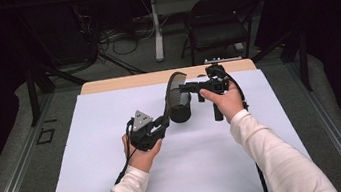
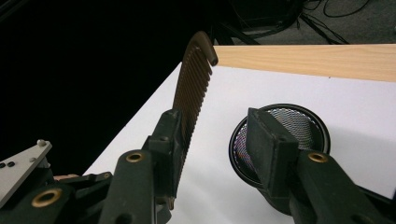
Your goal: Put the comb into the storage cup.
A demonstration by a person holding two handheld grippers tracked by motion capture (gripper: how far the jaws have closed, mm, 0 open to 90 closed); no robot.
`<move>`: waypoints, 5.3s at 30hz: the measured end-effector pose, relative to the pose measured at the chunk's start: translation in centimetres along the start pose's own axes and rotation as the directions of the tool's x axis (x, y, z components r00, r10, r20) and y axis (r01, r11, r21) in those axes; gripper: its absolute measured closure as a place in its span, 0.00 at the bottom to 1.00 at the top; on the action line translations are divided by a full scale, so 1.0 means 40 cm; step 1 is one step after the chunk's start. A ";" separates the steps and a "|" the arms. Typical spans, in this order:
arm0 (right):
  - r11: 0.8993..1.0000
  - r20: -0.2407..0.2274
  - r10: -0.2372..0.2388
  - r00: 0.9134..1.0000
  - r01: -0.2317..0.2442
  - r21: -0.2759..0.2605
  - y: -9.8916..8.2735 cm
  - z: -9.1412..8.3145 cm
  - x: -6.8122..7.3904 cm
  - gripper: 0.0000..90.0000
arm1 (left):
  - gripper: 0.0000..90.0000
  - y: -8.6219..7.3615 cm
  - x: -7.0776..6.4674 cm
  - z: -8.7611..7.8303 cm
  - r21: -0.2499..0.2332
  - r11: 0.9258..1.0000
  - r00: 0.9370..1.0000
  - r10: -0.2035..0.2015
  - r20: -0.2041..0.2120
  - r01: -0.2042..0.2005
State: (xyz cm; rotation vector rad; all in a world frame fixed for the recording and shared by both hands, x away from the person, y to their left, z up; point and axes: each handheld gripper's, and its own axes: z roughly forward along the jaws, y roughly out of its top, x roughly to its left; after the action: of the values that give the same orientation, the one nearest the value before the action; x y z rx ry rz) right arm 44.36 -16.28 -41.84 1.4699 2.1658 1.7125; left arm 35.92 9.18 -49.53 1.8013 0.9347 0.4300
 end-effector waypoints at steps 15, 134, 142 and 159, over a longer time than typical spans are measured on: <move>0.999 -0.049 0.042 0.998 -0.042 0.010 0.002 -0.001 -0.002 0.80 | 0.80 -0.009 -0.022 0.010 0.016 1.000 0.999 0.026 0.020 -0.026; 0.988 -0.010 0.040 0.999 -0.041 -0.151 0.097 -0.069 0.021 0.97 | 0.44 0.003 0.020 0.005 -0.058 0.998 0.998 -0.016 -0.053 0.013; 0.983 0.010 0.045 0.999 -0.043 -0.179 0.112 -0.071 0.021 0.97 | 0.41 0.006 0.031 0.003 -0.061 0.998 0.998 -0.025 -0.052 0.021; 0.972 0.076 0.047 0.996 -0.029 -0.232 0.144 -0.082 0.013 0.97 | 0.39 0.012 0.042 -0.001 -0.053 0.998 0.991 0.035 -0.128 -0.042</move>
State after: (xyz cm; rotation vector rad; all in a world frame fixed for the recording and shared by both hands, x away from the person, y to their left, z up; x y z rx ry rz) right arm 46.08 -18.63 -35.86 1.4991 1.8378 1.8099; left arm 37.16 10.41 -49.29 1.7601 0.9677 0.5953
